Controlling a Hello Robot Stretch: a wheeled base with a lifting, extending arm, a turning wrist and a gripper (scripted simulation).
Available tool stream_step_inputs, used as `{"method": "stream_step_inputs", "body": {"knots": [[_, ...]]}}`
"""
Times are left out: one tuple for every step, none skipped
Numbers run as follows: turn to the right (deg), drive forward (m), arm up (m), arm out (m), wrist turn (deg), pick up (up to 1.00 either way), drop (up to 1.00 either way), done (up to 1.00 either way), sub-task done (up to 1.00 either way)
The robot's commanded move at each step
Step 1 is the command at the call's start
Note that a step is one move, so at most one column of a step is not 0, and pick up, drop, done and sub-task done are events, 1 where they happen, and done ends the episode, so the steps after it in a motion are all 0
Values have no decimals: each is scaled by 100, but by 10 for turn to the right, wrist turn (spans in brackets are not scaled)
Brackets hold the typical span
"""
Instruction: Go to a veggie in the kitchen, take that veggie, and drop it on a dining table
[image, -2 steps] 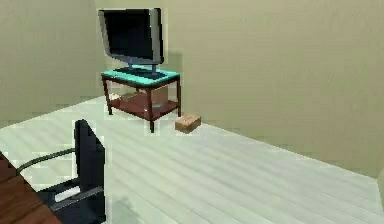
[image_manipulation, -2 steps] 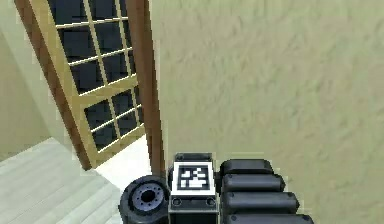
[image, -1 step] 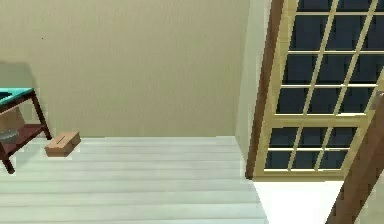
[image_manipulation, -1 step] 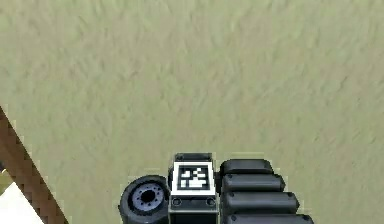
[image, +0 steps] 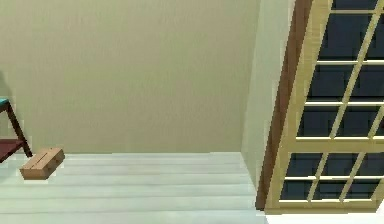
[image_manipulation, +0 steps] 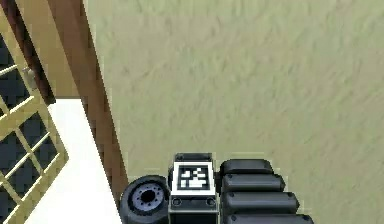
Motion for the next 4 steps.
{"method": "stream_step_inputs", "body": {"knots": [[-450,0,0,0,0,0,0,0,0],[-60,0,0,0,0,0,0,0,0],[0,100,0,0,0,0,0,0,0],[-150,0,0,0,0,0,0,0,0]]}}
